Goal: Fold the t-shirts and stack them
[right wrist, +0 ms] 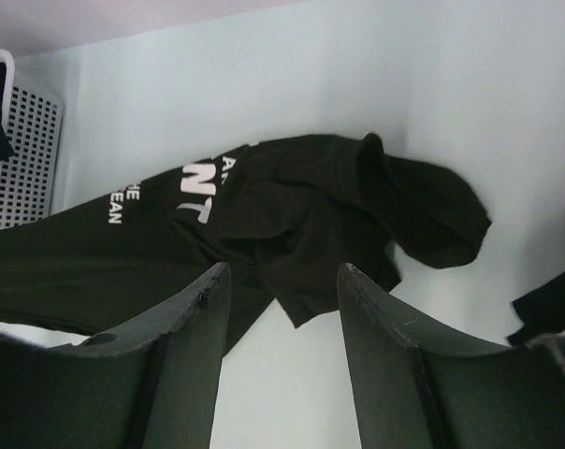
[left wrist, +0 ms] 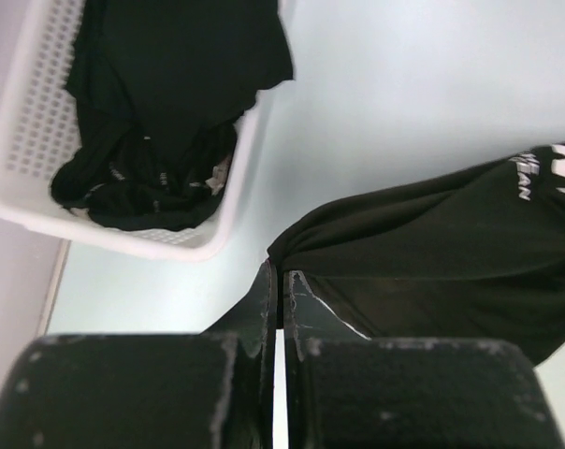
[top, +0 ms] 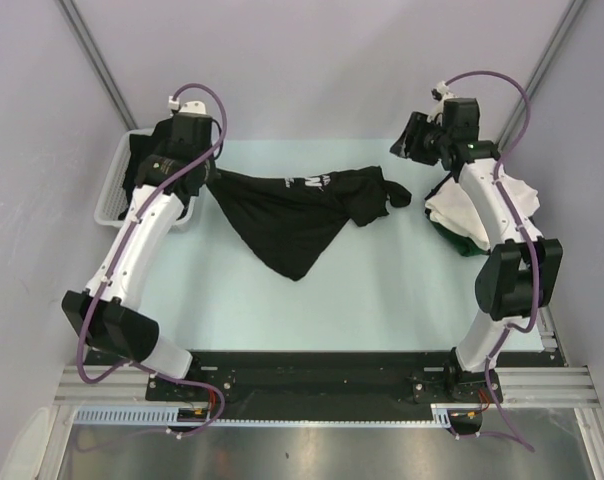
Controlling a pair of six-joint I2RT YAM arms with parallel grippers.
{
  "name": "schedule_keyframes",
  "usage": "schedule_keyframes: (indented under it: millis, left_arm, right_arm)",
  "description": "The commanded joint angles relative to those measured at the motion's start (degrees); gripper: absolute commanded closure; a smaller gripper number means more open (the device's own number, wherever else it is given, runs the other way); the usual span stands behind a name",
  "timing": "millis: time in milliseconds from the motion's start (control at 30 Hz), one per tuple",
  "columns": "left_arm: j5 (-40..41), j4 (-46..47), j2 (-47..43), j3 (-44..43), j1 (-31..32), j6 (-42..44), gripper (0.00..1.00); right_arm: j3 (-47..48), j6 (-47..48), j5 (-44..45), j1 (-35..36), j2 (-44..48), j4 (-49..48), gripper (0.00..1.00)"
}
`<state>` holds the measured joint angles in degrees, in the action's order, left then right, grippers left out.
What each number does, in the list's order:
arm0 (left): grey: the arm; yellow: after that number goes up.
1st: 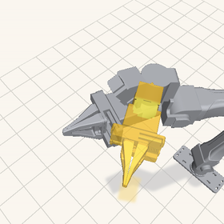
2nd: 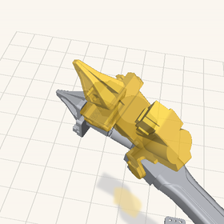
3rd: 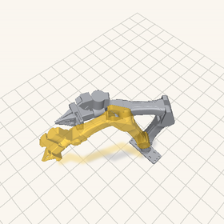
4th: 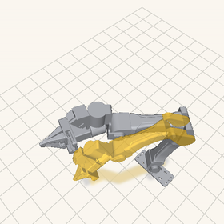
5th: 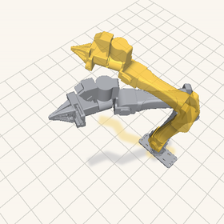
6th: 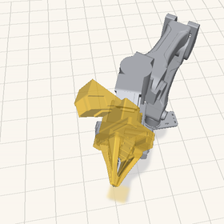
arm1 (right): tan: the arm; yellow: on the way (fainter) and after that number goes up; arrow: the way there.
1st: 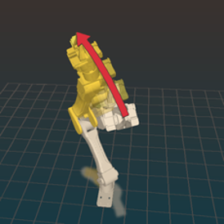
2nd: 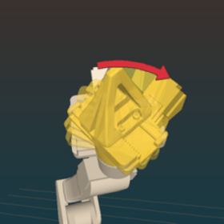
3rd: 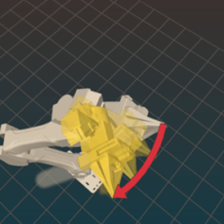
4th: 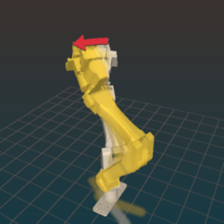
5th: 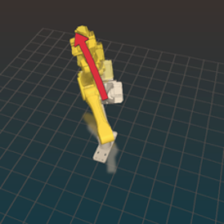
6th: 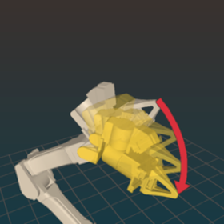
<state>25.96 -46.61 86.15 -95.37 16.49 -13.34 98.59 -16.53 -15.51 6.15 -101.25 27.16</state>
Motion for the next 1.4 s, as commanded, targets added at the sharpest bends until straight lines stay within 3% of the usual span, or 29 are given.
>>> schedule_keyframes:
  millis: [0,500,700,1367]
  left_arm:
    - [3.92,-1.9,-3.7,-4.29,-2.51,1.04,1.0]
    - [-0.11,-1.2,-9.86,-1.4,-3.66,-2.12,1.0]
    - [-0.91,-1.2,-10.56,0.54,-3.66,-2.83,1.0]
    - [-2.4,-1.47,-12.14,2.21,-3.75,-3.27,1.0]
  right_arm:
    - [-2.16,-5.44,-3.3,1.93,-2.98,-1.05,0.46]
    - [-3.4,-8.69,-5.94,9.67,-13.62,-4.92,0.44]
    - [-3.84,-9.48,-8.75,9.93,-15.64,-6.15,0.5]
    - [-8.49,-5.08,-11.91,9.14,-18.54,-8.17,0.48]
